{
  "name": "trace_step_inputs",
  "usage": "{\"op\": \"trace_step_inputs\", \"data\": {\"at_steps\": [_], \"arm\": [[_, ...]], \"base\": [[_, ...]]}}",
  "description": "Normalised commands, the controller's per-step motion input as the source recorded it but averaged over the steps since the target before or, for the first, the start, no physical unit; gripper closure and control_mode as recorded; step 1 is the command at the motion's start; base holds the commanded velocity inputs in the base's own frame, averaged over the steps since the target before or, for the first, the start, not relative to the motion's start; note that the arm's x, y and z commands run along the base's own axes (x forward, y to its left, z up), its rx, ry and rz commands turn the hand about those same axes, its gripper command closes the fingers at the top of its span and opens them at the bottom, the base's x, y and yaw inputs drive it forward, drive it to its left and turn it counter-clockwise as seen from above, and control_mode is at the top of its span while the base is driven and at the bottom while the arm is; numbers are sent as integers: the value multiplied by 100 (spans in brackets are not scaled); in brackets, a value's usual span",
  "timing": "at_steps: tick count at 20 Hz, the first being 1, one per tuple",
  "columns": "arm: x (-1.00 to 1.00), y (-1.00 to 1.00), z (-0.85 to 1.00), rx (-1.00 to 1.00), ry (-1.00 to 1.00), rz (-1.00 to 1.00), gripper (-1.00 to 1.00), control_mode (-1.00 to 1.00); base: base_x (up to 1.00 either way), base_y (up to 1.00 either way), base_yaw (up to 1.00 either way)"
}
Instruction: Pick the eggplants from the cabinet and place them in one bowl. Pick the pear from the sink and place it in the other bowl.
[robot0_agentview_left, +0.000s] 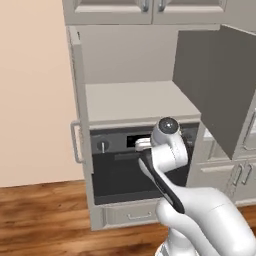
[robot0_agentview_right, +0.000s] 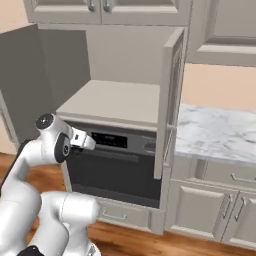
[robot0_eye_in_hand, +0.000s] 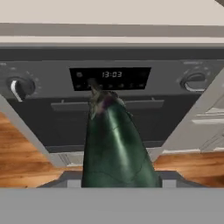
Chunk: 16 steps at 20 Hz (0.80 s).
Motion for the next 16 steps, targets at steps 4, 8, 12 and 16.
{"op": "trace_step_inputs", "data": {"at_steps": [4, 8, 12, 16], "arm": [[0, 0, 0, 0, 0, 0, 100, 100], [0, 0, 0, 0, 0, 0, 100, 100], [0, 0, 0, 0, 0, 0, 100, 100], [0, 0, 0, 0, 0, 0, 100, 100]], "base": [[-100, 0, -39], [-97, 8, -59], [-84, 4, -66], [-74, 0, -63]]}}
